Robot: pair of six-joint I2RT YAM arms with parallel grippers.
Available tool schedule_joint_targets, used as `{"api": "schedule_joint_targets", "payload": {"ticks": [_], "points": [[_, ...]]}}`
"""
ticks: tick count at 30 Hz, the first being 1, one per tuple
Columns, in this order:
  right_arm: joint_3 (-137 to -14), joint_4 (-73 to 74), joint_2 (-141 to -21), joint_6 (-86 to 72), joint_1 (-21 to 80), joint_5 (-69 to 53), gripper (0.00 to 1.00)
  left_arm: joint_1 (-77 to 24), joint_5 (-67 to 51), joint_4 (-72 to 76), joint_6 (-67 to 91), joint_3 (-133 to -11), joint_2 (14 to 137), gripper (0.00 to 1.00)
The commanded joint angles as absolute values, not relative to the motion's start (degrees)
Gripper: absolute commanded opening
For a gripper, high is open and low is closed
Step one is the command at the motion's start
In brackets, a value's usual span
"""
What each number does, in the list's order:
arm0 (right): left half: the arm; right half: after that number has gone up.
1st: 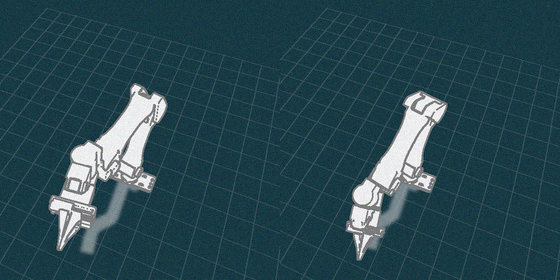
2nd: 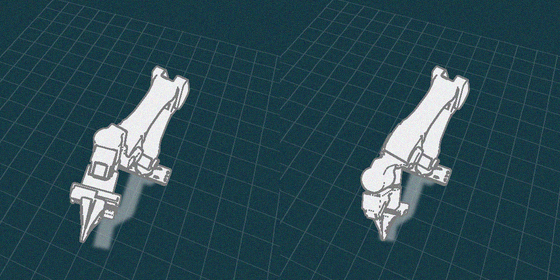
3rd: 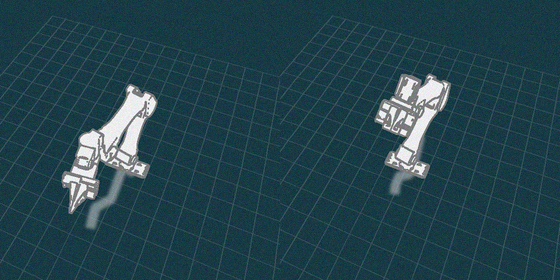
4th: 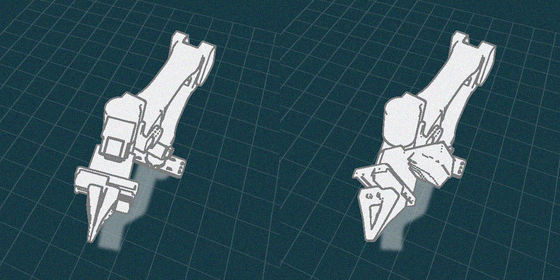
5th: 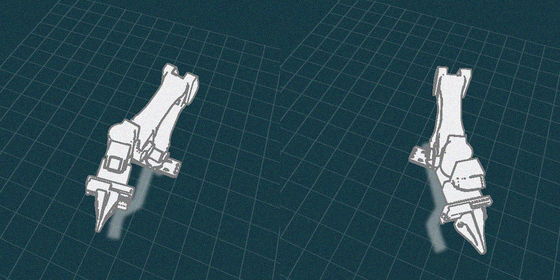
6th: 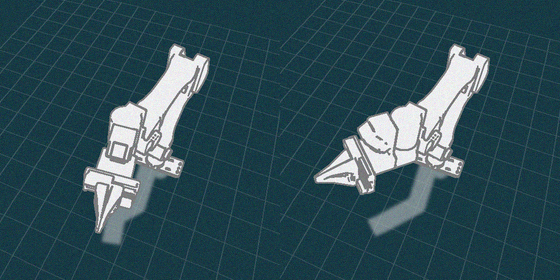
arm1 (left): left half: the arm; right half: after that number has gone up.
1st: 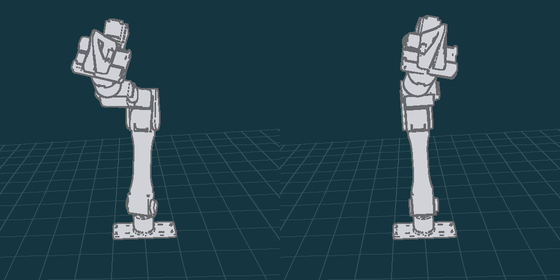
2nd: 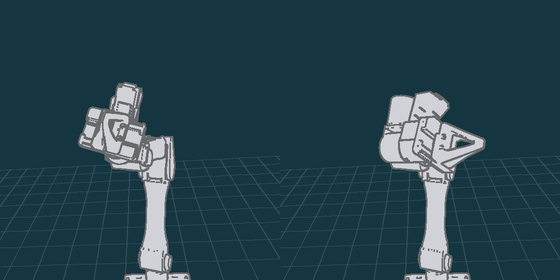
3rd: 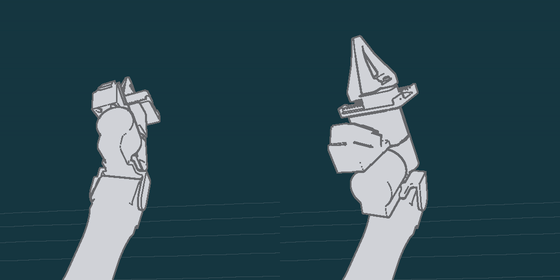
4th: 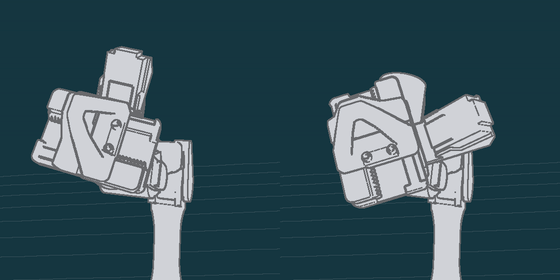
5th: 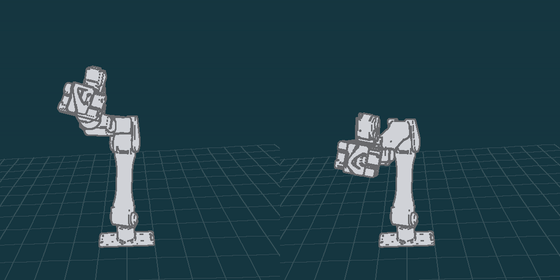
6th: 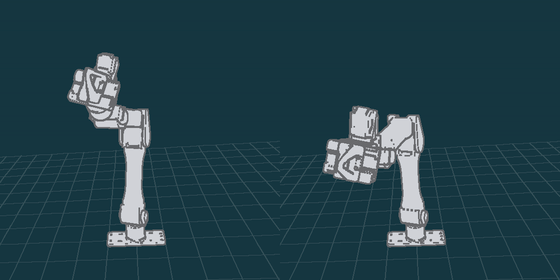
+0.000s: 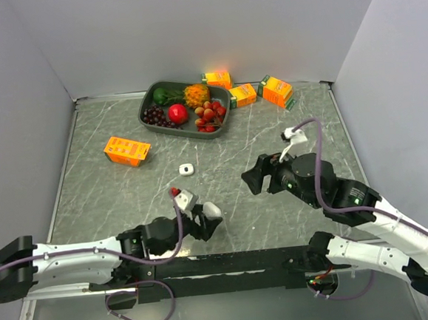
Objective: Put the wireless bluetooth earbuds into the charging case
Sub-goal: Pick up the charging case at the center of the board, then open the charging case.
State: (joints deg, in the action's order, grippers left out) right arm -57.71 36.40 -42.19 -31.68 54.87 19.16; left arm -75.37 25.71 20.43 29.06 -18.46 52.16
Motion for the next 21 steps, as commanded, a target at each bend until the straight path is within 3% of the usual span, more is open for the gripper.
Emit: {"api": "schedule_joint_targets", "payload": {"ticks": [1, 8, 21], "points": [[-61.9, 34.7, -45.3, -24.4, 55.2, 8.0, 0.89, -75.4, 15.5, 41.7, 8.8, -12.6, 46.8, 0.01], [-65.9, 37.4, -54.4, -20.7, 55.6, -6.0, 0.89, -75.5, 13.9, 45.0, -3.4, -11.5, 46.6, 0.01], [-69.3, 39.6, -63.0, -21.0, 58.3, -6.2, 0.90, -75.5, 14.1, 45.8, -8.9, -14.0, 48.3, 0.01]]}}
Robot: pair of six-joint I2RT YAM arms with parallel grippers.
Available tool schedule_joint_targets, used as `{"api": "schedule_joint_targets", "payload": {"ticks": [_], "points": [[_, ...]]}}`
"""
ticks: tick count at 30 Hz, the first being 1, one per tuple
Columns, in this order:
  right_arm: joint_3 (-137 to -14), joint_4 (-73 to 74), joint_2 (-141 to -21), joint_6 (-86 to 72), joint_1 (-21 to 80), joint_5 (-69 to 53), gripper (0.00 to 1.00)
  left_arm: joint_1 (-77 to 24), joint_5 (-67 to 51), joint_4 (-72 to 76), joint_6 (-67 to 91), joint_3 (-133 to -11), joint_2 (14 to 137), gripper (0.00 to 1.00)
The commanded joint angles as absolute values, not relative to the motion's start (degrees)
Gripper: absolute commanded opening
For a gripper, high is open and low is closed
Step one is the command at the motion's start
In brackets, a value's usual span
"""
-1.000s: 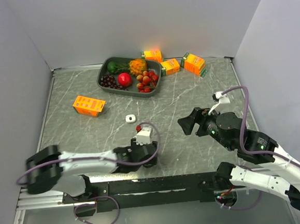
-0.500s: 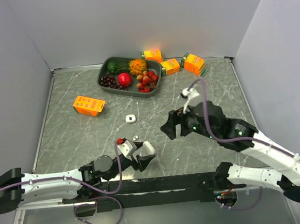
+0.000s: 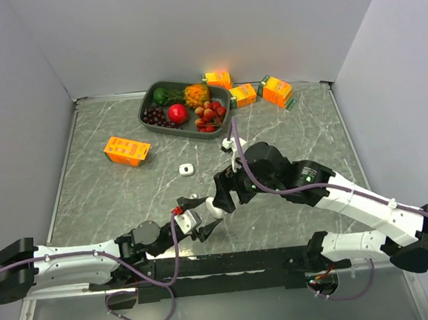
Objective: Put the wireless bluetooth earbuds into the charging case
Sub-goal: Open the charging case.
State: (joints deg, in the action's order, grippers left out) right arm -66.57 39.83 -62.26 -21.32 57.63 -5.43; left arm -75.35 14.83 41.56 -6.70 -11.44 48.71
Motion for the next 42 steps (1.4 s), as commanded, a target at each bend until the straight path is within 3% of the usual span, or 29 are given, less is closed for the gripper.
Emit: {"api": "schedule_joint_targets", "payload": {"ticks": [1, 18, 42], "points": [[-69.3, 39.5, -63.7, -21.2, 58.3, -6.2, 0.90, -75.4, 14.1, 45.9, -8.9, -14.0, 48.3, 0.01], [-70.2, 39.5, -69.0, -22.2, 58.2, -6.8, 0.87, -75.5, 14.2, 45.3, -9.2, -13.8, 45.4, 0.01], [-71.2, 40.3, -67.6, -22.5, 57.6, -4.7, 0.87, -75.4, 16.1, 43.3, -9.2, -11.5, 41.4, 0.01]]}}
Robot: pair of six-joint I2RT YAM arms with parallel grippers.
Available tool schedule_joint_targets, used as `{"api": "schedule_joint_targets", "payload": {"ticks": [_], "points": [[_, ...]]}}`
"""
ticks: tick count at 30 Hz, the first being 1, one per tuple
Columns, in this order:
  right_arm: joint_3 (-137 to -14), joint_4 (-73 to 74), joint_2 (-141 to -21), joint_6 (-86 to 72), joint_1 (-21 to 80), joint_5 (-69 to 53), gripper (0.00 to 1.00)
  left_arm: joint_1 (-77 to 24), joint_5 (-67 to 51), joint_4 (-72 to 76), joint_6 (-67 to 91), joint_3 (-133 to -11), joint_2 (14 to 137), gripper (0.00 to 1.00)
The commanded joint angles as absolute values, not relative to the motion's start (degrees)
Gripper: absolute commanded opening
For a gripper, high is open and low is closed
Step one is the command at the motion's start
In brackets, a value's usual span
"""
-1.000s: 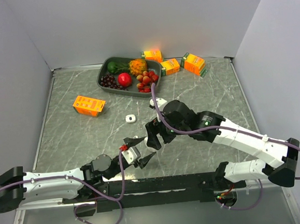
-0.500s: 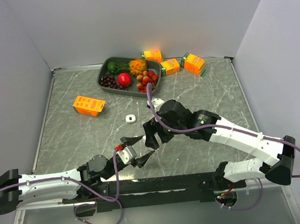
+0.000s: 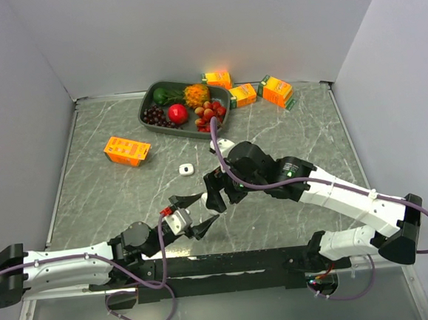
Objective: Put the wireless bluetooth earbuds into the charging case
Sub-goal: Open the charging case.
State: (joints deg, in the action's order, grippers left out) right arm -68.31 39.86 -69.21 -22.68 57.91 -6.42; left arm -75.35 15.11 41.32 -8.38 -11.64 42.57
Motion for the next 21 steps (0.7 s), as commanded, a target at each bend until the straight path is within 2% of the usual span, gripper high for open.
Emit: {"api": "schedule_joint_targets", "payload": {"ticks": [1, 21], "points": [[-71.3, 40.3, -67.5, -22.5, 57.5, -4.7, 0.87, -75.4, 16.2, 43.4, -9.2, -11.3, 41.4, 0.01], [-70.6, 40.8, -65.6, -22.9, 57.0, -3.6, 0.87, -75.5, 16.9, 43.2, -9.1, -11.3, 41.6, 0.01]]}}
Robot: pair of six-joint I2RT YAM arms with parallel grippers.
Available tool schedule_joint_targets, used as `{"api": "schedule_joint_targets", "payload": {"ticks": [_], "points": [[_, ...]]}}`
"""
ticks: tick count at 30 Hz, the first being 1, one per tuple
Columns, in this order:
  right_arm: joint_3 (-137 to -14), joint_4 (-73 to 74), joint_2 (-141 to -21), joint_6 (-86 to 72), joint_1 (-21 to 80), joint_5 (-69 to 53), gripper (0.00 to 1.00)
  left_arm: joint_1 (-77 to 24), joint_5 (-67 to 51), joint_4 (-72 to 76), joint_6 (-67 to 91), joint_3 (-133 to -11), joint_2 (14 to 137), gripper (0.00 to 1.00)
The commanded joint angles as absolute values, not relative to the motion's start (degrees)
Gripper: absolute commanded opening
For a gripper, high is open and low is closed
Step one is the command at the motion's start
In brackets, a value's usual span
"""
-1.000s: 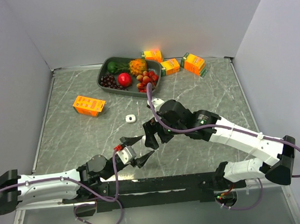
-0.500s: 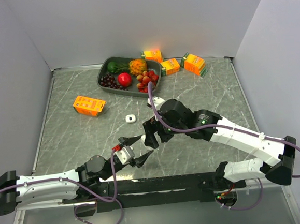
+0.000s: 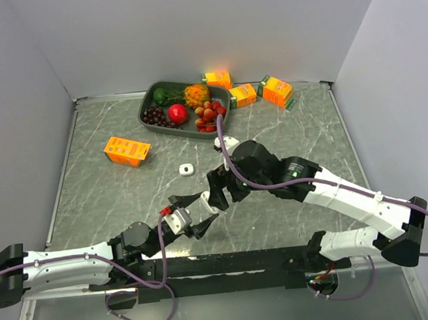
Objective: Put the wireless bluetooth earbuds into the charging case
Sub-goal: Open the charging case.
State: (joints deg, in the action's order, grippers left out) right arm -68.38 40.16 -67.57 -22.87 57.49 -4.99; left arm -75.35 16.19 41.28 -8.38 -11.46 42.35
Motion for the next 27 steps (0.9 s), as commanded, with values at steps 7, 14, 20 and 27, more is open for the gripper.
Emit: {"api": "schedule_joint_targets", "payload": {"ticks": [7, 14, 20, 27], "points": [[-70.7, 40.9, -63.6, -22.8, 56.4, -2.6, 0.87, -75.5, 17.1, 43.2, -9.0, -11.3, 41.7, 0.01], [-70.7, 38.8, -61.1, -22.9, 56.3, -3.1, 0.88, -75.5, 17.2, 43.1, -9.0, -11.4, 41.7, 0.01], [-71.3, 37.6, -61.1, -21.9, 57.0, -5.6, 0.88, -75.4, 17.3, 42.5, -8.9, -11.7, 41.9, 0.01], [-73.4, 40.2, -65.9, -21.0, 59.9, -3.3, 0.88, -75.4, 16.6, 43.0, -9.1, -12.6, 43.2, 0.01]]}}
